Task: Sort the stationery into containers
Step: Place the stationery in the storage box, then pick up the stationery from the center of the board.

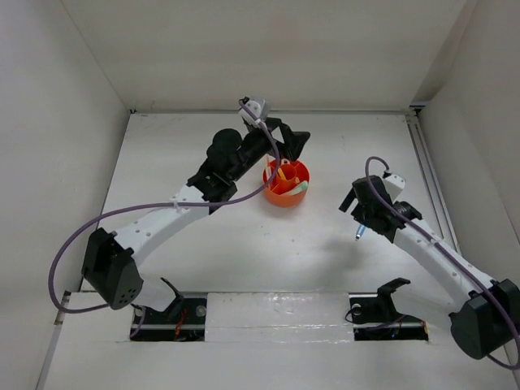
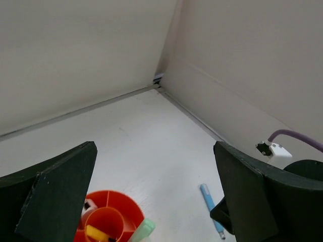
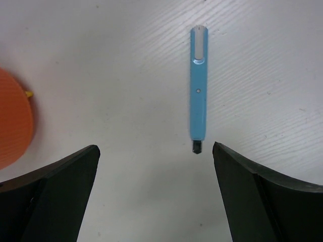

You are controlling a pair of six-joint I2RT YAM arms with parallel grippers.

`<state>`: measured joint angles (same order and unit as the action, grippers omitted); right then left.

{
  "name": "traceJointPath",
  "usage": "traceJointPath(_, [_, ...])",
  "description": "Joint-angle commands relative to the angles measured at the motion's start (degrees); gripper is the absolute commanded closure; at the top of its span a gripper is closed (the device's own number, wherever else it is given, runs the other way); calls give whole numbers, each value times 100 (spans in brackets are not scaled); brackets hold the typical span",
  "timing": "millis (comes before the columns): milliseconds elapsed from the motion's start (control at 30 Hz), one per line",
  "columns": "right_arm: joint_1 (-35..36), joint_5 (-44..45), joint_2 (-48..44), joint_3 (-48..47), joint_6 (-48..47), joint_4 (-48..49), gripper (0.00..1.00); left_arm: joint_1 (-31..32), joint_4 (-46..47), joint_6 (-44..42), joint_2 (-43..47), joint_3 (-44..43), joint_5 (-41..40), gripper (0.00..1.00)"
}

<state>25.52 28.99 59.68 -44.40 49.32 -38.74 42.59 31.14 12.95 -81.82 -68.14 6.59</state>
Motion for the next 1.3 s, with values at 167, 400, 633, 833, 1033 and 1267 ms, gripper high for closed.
traceJointPath(167, [-1083, -1000, 658, 388, -546, 1017, 0, -58, -1232, 146, 518, -137, -843, 0])
traceJointPath(400, [-1628, -1421, 1537, 195, -1099, 1018, 1, -58, -1716, 269, 334, -402, -773, 0])
traceJointPath(633, [-1936, -1948, 1916, 11, -1565, 930, 14, -58, -1830, 269, 334, -507, -668, 0])
traceJointPath(833, [-2068, -2082, 2407, 11, -1846, 983, 44, -58, -1883, 269, 386, -507, -668, 0])
traceJointPath(1033, [-2068, -2090, 2408, 11, -2040, 1035, 76, -58, -1945, 208, 439, -455, -782, 0])
traceJointPath(1267, [-2175, -2486, 2312, 133, -2410, 1325, 100, -119, -1997, 479, 439, -455, -344, 0])
